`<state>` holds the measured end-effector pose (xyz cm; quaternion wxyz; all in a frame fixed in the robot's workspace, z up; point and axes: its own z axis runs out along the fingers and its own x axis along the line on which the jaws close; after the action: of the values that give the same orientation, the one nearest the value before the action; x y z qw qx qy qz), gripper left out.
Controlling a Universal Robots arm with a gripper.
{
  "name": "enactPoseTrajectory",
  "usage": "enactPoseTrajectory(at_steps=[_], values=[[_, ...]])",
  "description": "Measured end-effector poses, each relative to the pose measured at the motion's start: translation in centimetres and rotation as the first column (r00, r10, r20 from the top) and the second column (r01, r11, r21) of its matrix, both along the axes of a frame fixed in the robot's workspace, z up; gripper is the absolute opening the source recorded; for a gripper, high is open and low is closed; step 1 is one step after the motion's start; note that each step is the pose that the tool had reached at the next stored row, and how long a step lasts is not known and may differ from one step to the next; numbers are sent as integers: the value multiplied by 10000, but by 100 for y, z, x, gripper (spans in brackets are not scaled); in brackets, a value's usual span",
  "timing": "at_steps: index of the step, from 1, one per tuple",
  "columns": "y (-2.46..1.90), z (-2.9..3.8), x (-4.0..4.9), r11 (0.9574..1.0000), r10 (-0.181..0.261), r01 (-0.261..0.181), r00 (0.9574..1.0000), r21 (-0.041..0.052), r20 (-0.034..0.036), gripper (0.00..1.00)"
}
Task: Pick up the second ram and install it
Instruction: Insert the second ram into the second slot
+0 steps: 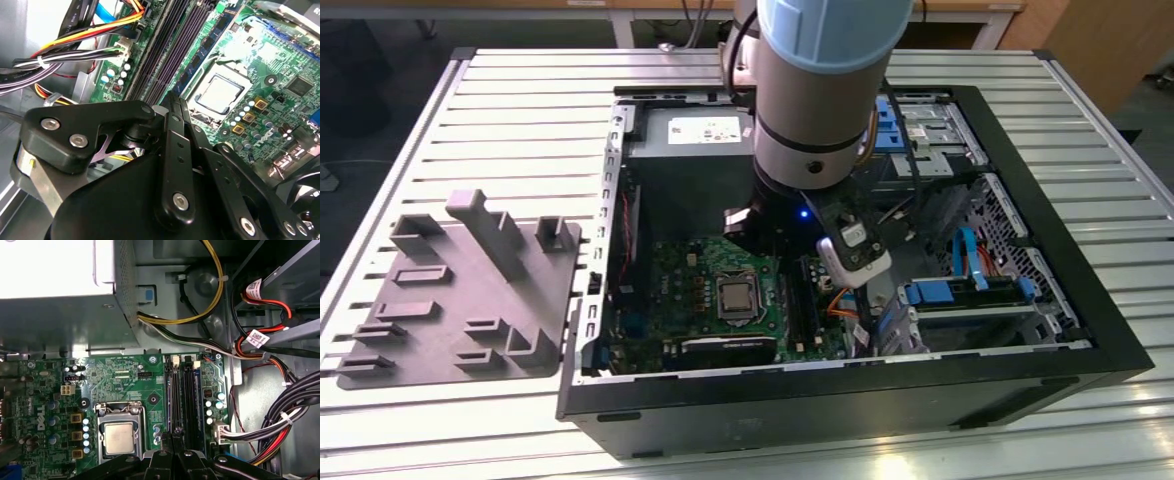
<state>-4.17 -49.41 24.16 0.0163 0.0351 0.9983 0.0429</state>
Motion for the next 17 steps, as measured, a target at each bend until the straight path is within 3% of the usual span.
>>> enactPoseTrajectory(at_steps=[17], values=[[12, -41, 6, 10000, 0, 0, 10000, 0, 0, 11]])
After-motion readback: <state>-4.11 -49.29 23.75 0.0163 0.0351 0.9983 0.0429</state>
